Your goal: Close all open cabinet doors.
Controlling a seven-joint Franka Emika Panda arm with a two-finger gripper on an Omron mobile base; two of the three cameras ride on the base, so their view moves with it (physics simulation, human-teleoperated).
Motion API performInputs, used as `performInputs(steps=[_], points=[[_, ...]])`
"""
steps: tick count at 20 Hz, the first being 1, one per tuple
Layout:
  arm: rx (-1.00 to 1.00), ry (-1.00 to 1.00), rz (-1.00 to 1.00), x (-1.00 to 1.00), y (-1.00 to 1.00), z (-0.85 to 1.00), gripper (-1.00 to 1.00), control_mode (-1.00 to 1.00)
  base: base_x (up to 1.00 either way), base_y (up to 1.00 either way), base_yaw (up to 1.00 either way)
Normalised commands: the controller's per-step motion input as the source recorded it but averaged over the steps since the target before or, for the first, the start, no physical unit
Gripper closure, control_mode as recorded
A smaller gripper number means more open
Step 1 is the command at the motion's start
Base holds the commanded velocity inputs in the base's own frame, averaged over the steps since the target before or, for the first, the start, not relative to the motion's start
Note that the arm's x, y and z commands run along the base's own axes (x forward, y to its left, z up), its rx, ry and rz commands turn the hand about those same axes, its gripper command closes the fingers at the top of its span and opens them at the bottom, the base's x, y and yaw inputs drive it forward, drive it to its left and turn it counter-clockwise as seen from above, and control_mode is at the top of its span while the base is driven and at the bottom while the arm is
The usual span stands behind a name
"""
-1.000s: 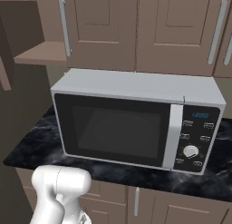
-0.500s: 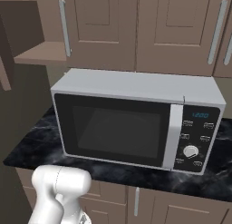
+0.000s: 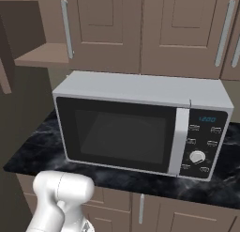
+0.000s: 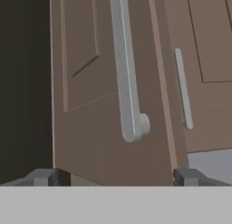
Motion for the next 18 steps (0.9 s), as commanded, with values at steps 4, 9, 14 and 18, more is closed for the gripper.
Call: performInputs(steps=[4,9,14,18], points=[[0.0,0.0,-0.02,0.26,0.0,0.0,-1.0,-1.0,0.0,0.0,0.0],[0.0,0.0,-0.03,0.24,0.0,0.0,-1.0,-1.0,0.0,0.0,0.0],[0.0,-0.02,-0.01,0.19,0.04,-0.03,-1.0,-1.0,0.0,0.0,0.0],[0.0,-0.03,0.0,0.13,0.1,-0.09,-1.0,-1.0,0.0,0.0,0.0]])
